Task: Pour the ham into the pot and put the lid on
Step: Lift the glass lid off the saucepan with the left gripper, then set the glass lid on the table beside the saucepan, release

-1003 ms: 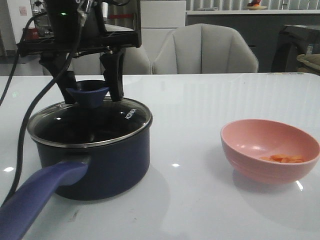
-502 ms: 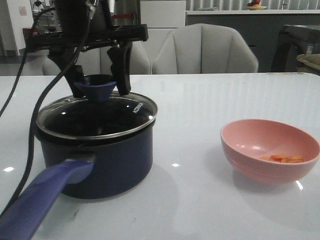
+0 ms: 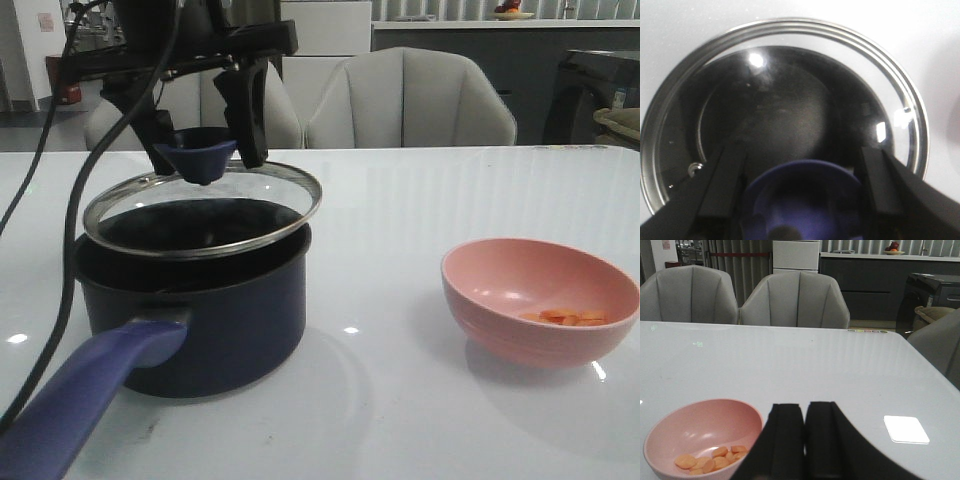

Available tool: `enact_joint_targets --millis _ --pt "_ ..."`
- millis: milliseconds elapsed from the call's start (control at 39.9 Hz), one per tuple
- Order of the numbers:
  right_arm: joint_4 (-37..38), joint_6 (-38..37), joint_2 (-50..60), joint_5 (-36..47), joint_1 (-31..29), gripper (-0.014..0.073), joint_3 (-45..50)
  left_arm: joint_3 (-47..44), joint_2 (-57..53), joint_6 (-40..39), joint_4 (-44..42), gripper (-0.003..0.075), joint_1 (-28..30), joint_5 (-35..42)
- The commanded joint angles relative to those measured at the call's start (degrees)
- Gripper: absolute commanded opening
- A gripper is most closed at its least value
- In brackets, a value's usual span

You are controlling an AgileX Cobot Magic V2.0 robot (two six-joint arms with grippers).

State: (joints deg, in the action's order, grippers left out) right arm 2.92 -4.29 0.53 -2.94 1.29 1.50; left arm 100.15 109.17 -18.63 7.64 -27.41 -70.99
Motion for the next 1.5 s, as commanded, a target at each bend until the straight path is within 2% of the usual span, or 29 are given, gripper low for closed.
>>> enact_joint_targets --millis 0,326,577,727,1003,1254,1354,1479 --pt "0.8 0.17 1.17 4.7 -0.2 0.0149 0.61 1.97 -5.24 1.91 2.35 0.0115 1.85 -2.8" --pt "0.8 0.17 1.17 4.7 -0.2 0.0149 0.61 -3.01 -11.84 4.46 -2.91 0.0115 11.97 -2.8" --pt "0.8 0.17 1.17 4.7 -0.2 0.0149 0.61 -12.3 -13.91 10.64 -3.75 0.0115 23.86 -2.67" --pt "0.8 0.17 1.17 4.7 -0.2 0.0149 0.61 -17.13 -13.91 13.88 -3.54 0.0115 28.64 1.56" --pt "0.8 0.17 1.17 4.7 -0.2 0.0149 0.61 -24.18 -10.59 18.03 -3.54 0.0115 30.73 12.54" --pt "0.8 0.17 1.17 4.7 -0.2 0.0149 0.61 -24.79 -4.33 19.34 -2.75 0.012 30.62 15.92" --pt "0.8 0.17 1.17 4.7 -0.2 0.0149 0.61 -24.79 -2.78 21.14 -0.89 0.0177 30.62 16.82" --pt "0.8 0.17 1.17 4.7 -0.2 0.0149 0.61 -24.79 -1.55 22.41 1.0 0.0356 30.62 17.36"
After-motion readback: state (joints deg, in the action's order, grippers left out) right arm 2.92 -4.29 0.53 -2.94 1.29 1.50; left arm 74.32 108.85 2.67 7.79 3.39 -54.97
